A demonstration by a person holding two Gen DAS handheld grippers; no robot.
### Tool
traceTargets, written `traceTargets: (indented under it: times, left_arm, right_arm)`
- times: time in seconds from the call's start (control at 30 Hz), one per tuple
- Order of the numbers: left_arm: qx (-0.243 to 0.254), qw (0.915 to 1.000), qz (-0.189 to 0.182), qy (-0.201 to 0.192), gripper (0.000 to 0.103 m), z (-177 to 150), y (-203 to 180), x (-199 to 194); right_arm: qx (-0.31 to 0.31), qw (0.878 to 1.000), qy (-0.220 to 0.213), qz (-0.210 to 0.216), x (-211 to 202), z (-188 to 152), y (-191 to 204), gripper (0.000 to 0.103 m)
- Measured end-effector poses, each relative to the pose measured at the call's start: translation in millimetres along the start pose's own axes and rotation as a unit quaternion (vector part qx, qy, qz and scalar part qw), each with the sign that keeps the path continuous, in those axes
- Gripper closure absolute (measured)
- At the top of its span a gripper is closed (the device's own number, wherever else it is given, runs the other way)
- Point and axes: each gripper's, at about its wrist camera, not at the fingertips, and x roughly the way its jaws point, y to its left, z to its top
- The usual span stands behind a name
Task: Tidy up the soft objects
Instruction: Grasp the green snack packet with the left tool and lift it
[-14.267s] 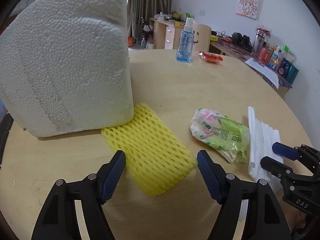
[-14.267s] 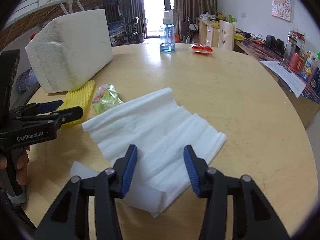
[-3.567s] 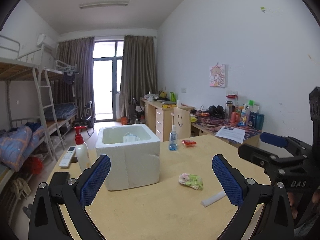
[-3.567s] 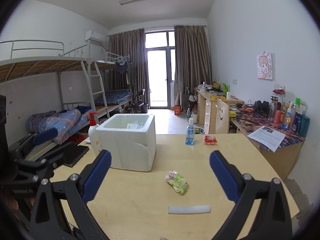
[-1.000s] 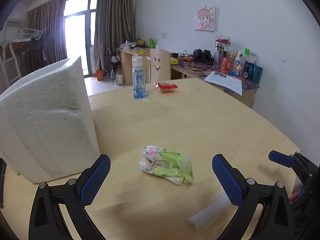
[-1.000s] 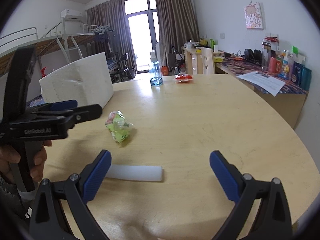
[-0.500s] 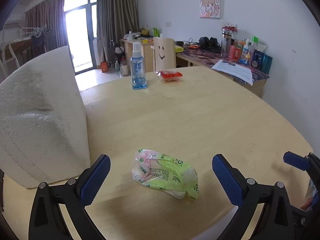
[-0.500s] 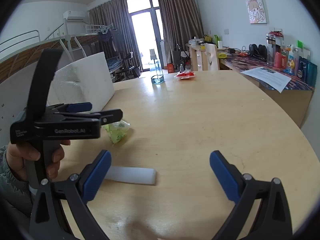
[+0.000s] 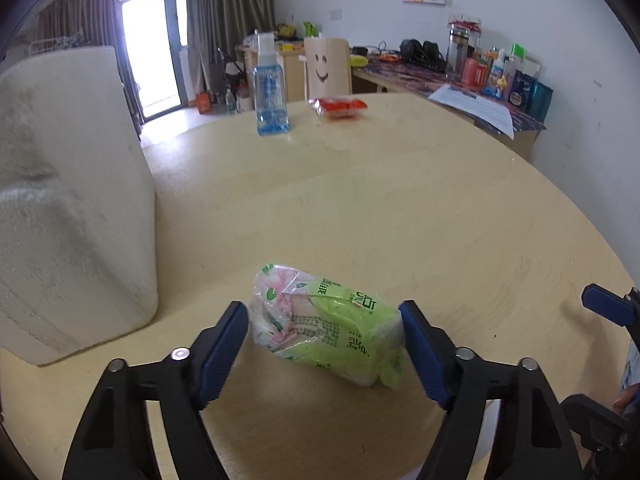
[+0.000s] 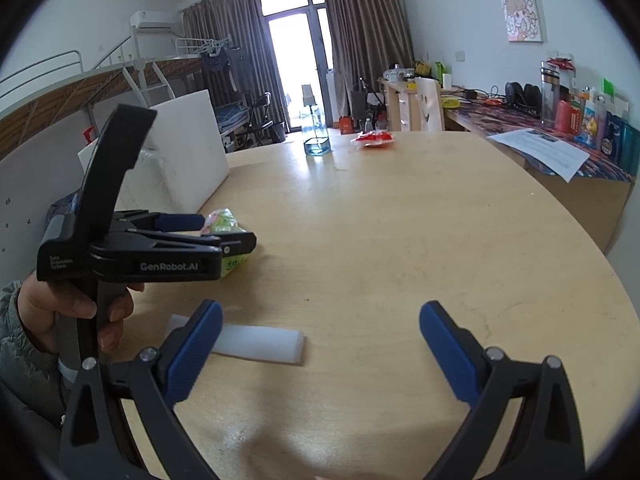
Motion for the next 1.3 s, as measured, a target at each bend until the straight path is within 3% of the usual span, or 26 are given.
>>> traceTargets:
  times: [0.17, 0.33, 0.47, 0.67, 1.0, 1.2, 1.3]
  left_arm:
    - [-0.018, 0.9996, -0.021, 0.000, 0.034, -0.2, 9.0, -2.3]
    - [-0.014, 0.9991, -0.039, -0.009, 0.054, -3.2, 10.6, -8.7]
    - [-0.025, 0.9972, -0.066, -0.023, 0.055, -5.0, 19.6, -18.7]
    - [-0.041, 0.9961, -0.065, -0.043, 0.055, -6.8, 33.8, -29.5]
    - [-0.048, 0.9938, -0.071, -0.070, 0.055, -8.8, 42.0, -42.1]
    - [-0.057, 0.9922, -0.073, -0.084, 0.055, -11.4, 47.8, -48.6]
    - [-0.057, 0.9912, -0.076, -0.092, 0.055, -12.7, 49.0, -52.7]
  right_arm:
    - [-0.003, 1.000, 0.008, -0.001, 2.6, 0.8, 0.8, 0.003]
    - [-0.005, 1.000, 0.017, 0.001, 5.7, 2.7, 1.5, 0.003]
    - [-0.012, 1.000, 0.026, 0.013, 6.9, 3.5, 1.5, 0.003]
    - [-0.044, 0.998, 0.045, 0.025, 7.2, 2.9, 4.1, 0.003]
    - [-0.126, 0.985, 0.073, 0.089, 13.6, 7.0, 17.2, 0.003]
    - [-0.185, 0.973, 0.102, 0.094, 25.9, 4.6, 26.7, 0.024]
    - [-0.210, 0.966, 0.113, 0.099, 30.1, 0.5, 36.4, 0.025]
